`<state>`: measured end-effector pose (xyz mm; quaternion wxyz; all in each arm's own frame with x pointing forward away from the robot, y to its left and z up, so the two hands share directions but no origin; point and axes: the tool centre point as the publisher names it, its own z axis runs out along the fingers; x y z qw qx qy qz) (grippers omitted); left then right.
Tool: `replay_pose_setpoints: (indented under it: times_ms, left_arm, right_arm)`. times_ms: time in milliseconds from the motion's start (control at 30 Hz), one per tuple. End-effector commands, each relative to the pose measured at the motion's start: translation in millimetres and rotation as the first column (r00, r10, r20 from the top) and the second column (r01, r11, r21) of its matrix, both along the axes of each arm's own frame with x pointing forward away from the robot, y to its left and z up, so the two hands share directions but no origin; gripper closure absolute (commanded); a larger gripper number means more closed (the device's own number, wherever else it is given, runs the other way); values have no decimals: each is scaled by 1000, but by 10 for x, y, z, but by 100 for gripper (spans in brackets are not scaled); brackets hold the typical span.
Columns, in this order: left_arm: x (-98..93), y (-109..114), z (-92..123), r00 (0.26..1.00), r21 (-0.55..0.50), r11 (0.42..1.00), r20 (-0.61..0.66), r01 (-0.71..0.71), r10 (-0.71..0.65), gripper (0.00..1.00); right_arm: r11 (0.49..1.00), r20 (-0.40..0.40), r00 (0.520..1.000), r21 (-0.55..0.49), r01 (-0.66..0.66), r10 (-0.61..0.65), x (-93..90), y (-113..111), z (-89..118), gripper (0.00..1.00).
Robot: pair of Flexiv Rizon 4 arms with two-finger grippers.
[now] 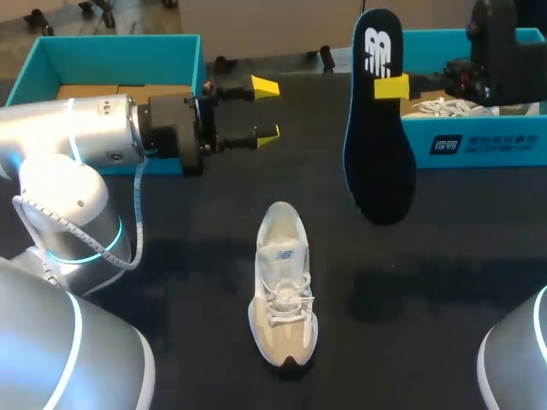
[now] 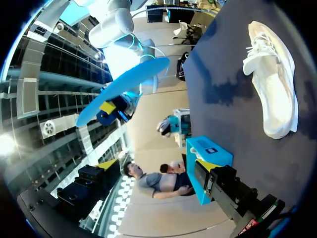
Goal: Take the shoe out of the shoebox, open the shoe tongue, remove and reinsert the insole, then place the shoe into the shoebox
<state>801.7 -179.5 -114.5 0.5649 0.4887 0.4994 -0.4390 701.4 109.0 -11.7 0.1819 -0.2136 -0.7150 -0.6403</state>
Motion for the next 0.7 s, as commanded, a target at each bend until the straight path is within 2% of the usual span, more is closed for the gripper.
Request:
replay_pose_setpoints:
  times_ms: [33, 267, 300, 500, 600, 667, 700]
  left_arm:
    - [-13, -5, -13, 1000, -5, 1000, 2, -3, 3, 0]
    - [-13, -5, -13, 1000, -5, 1000, 2, -3, 3, 0]
    - [-13, -5, -13, 1000, -5, 1000, 2, -3, 3, 0]
    - [-13, -5, -13, 1000, -5, 1000, 2, -3, 3, 0]
    - [-13, -5, -13, 1000, -5, 1000, 2, -3, 3, 0]
    - [-13, -5, -13, 1000, -5, 1000, 2, -3, 3, 0]
    - [-13, -5, -13, 1000, -5, 1000, 2, -3, 3, 0]
  right_arm:
    - [999, -7, 999, 0, -47, 47, 217, 59, -49, 100]
    - [999, -7, 999, 0, -47, 47, 217, 59, -49, 100]
    - [998, -30, 999, 50, -41, 43, 285, 46, -78, 100]
    - [999, -231, 972, -11, -40, 36, 729, 5, -255, 100]
    - [1000, -310, 950, -1, -24, 23, 912, 21, -339, 100]
    - [999, -379, 925, -22, -29, 19, 1012, 28, -439, 100]
    - [999, -379, 925, -22, -29, 19, 1012, 28, -439, 100]
